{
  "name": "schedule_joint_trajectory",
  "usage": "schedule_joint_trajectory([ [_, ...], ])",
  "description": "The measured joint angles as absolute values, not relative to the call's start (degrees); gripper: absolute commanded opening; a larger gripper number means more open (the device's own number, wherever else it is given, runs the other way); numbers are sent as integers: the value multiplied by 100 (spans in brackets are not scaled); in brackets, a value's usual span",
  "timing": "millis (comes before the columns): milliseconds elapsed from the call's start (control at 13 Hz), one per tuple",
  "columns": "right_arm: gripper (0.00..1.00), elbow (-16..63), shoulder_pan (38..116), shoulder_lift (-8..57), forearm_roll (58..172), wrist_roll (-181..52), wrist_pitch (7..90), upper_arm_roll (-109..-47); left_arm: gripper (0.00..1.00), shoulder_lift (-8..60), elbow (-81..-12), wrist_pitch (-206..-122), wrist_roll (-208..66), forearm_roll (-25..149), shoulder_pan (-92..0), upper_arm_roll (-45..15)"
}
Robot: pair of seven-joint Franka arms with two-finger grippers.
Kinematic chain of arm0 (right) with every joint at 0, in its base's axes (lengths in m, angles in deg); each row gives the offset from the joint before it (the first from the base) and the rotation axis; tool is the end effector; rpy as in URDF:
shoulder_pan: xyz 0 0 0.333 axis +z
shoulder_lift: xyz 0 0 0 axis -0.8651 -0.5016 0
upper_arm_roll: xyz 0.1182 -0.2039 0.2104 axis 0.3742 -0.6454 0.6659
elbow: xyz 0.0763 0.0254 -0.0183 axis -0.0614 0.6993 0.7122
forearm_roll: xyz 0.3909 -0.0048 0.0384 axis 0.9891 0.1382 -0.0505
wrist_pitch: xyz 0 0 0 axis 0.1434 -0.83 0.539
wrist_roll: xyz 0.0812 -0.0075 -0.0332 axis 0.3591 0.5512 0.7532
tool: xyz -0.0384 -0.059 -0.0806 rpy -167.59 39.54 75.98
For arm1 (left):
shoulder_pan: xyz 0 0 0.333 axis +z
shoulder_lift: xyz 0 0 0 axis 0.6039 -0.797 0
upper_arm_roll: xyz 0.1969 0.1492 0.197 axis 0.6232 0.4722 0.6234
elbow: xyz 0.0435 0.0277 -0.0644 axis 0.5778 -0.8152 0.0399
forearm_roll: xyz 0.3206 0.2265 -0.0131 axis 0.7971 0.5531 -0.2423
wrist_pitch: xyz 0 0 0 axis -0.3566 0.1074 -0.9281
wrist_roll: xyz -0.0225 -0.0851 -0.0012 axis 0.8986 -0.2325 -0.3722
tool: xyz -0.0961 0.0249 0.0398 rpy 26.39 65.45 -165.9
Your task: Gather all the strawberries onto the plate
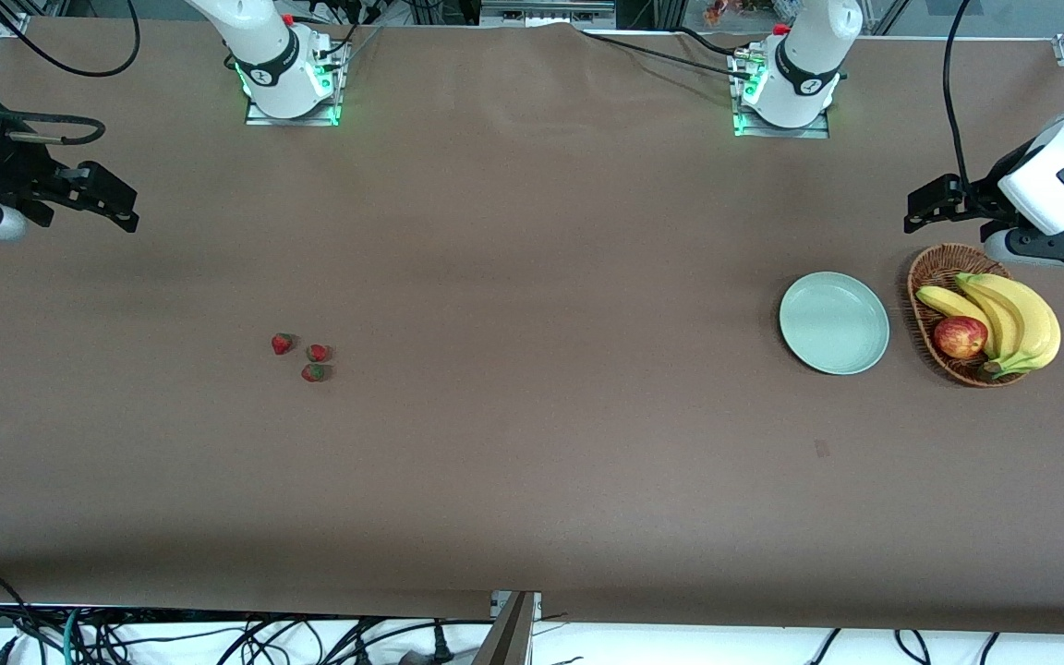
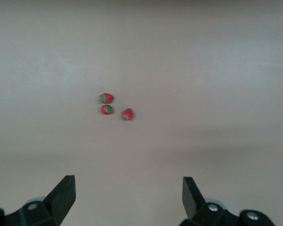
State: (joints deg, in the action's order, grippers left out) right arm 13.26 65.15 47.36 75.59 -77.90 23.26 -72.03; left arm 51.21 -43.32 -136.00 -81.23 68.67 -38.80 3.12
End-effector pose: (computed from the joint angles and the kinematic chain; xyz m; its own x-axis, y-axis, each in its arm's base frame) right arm 0.5572 0.0528 0.6248 0.9991 -0.0414 0.0111 -0.0418 -0.9982 0.0434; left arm 0.5474 -0.0178 0.5719 0.9879 -0.0877 -0.1282 -0.0828 -0.9956 0.0431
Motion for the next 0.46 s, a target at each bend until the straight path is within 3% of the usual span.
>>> schedule_joint_trajectory([
  [463, 100, 1344, 6499, 4726, 7563, -7803, 2358, -7207, 100, 5121, -4332, -13600, -8139, 7044, -3880, 317],
])
